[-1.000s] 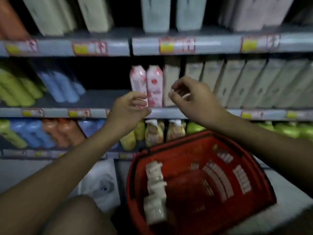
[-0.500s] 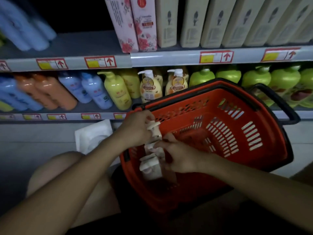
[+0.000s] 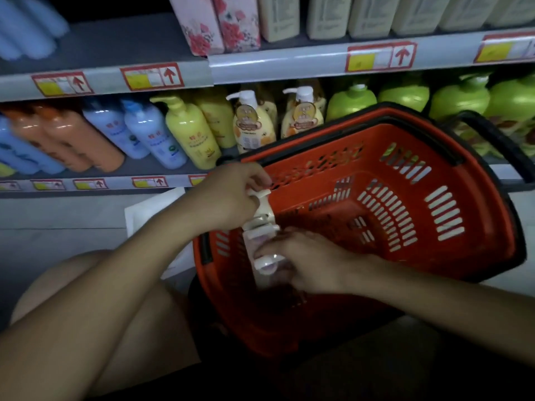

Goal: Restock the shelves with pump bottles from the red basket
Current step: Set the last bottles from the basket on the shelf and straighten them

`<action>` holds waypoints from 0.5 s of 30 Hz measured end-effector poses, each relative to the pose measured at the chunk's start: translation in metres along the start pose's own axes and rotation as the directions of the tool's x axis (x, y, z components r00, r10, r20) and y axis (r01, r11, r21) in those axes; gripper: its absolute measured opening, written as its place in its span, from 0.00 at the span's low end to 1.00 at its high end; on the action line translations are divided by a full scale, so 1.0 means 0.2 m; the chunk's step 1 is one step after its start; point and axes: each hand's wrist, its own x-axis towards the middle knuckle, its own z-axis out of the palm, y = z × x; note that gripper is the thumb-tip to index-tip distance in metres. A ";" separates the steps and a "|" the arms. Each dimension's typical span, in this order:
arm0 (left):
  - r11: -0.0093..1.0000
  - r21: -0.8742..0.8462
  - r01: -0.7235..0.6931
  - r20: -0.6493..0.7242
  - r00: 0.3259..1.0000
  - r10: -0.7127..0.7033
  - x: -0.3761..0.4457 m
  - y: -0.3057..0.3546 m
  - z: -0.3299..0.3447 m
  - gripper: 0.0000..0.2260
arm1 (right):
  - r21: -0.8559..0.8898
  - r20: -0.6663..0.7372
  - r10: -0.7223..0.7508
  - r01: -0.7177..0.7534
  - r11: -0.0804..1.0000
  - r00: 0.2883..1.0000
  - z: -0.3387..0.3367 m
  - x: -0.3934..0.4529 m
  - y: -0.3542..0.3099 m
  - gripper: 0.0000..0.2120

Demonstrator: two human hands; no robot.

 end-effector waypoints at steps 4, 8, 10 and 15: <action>1.000 -0.003 0.031 0.043 0.999 -0.031 0.00 0.06 0.02 0.16 | 0.262 -0.138 0.149 -0.109 0.959 0.979 -0.25 -0.15 0.07 0.08; 0.999 -0.002 0.037 0.114 0.993 -0.036 -0.04 0.12 0.08 0.18 | 0.404 -0.345 0.221 -0.068 0.912 0.912 -0.53 -0.21 0.05 0.07; 0.999 0.030 0.043 0.117 0.992 -0.046 -0.07 0.15 0.12 0.17 | 0.289 -0.261 0.178 -0.099 0.952 0.949 -0.48 -0.23 0.06 0.04; 0.995 0.091 0.039 0.179 0.982 -0.055 -0.11 0.20 0.19 0.19 | 0.056 0.296 0.192 -0.217 0.974 0.936 -0.16 -0.29 0.19 0.36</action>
